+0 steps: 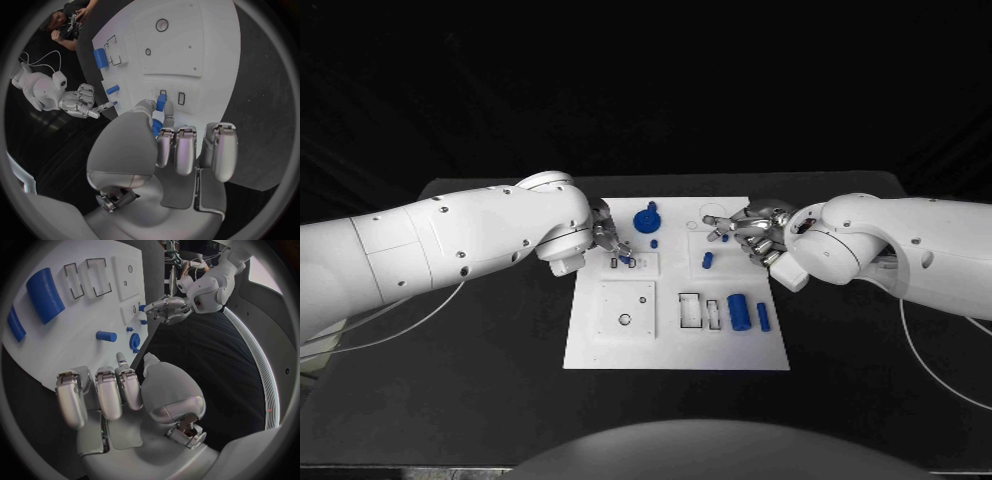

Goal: Assemble the parts on the task board

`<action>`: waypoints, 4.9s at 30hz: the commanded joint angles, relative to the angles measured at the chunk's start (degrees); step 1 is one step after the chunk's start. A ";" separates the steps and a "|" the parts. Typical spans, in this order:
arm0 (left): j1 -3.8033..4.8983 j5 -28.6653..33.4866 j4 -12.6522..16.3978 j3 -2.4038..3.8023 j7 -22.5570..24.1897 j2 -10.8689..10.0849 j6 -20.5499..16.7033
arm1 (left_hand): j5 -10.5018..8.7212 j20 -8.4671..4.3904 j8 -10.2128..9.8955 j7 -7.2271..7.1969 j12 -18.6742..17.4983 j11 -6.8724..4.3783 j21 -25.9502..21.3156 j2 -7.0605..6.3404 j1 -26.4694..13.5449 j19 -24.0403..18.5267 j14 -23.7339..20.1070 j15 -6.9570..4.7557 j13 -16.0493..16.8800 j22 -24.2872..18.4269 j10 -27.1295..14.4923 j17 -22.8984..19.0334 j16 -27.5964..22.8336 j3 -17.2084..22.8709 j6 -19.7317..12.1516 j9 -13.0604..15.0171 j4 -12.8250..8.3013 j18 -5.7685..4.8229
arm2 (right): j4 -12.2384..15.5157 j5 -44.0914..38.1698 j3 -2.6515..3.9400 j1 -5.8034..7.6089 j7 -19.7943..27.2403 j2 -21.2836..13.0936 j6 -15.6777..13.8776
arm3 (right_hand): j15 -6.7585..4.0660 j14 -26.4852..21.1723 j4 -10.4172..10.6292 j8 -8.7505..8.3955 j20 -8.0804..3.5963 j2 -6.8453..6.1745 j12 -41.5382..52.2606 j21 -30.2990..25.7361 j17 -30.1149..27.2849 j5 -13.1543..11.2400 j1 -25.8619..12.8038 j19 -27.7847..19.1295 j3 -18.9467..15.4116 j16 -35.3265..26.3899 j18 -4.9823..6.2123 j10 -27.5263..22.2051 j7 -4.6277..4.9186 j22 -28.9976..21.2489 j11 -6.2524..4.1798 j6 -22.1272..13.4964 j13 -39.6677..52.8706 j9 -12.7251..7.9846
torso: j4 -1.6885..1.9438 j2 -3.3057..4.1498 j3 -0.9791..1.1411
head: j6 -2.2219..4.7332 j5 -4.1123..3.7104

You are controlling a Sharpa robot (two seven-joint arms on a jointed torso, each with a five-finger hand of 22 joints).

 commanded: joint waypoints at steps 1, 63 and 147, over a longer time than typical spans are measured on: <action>0.03 -1.21 0.31 -0.06 -2.23 0.03 0.00 | 0.18 -0.10 0.17 -0.06 0.14 -0.37 0.08 -0.09 0.53 5.95 6.17 -0.25 15.10 15.07 5.85 15.09 0.15 0.33 0.34 0.05 -0.01 -0.84 | 0.00 -0.25 -0.01 -0.05 0.38 0.04 0.54 | 0.52 6.07 0.01 0.22 0.29 0.02 0.22 0.26 15.09 0.03 0.29 6.00 -0.34 0.23 -0.38 6.01 0.50 15.09 0.54 -0.46 15.07 0.07 | 0.04 -0.02 -0.03 | -0.03 -0.04; -0.25 -1.06 -1.11 -0.34 -1.74 1.76 1.21 | -2.19 -0.18 0.12 -0.06 0.14 -0.41 -0.36 0.99 0.53 5.43 6.17 -0.36 15.10 14.87 5.85 15.09 0.15 0.77 0.13 0.06 0.61 -0.69 | -0.08 -0.10 -0.01 -0.12 0.50 0.38 0.60 | 0.53 6.07 0.04 0.30 0.30 0.07 0.22 0.26 15.09 0.08 0.39 6.00 -0.43 0.23 -0.38 6.01 0.53 15.09 0.56 -0.52 15.07 0.09 | -0.02 0.05 -0.02 | 0.05 0.08; -0.59 -2.05 -2.49 -0.38 -0.93 2.85 2.01 | -3.94 -0.08 -0.05 0.22 0.14 -0.18 -1.26 2.09 0.18 4.34 6.17 -0.17 15.10 14.47 5.85 15.09 0.15 1.37 -0.71 0.09 0.83 -0.39 | 0.01 -0.10 0.00 -0.13 0.59 0.61 0.64 | 0.57 6.07 0.08 0.48 0.33 0.19 0.22 0.26 15.09 0.12 0.54 6.00 -0.61 0.23 -0.38 6.01 0.60 15.09 0.62 -0.64 15.07 0.13 | 0.02 0.04 0.02 | 0.18 -0.25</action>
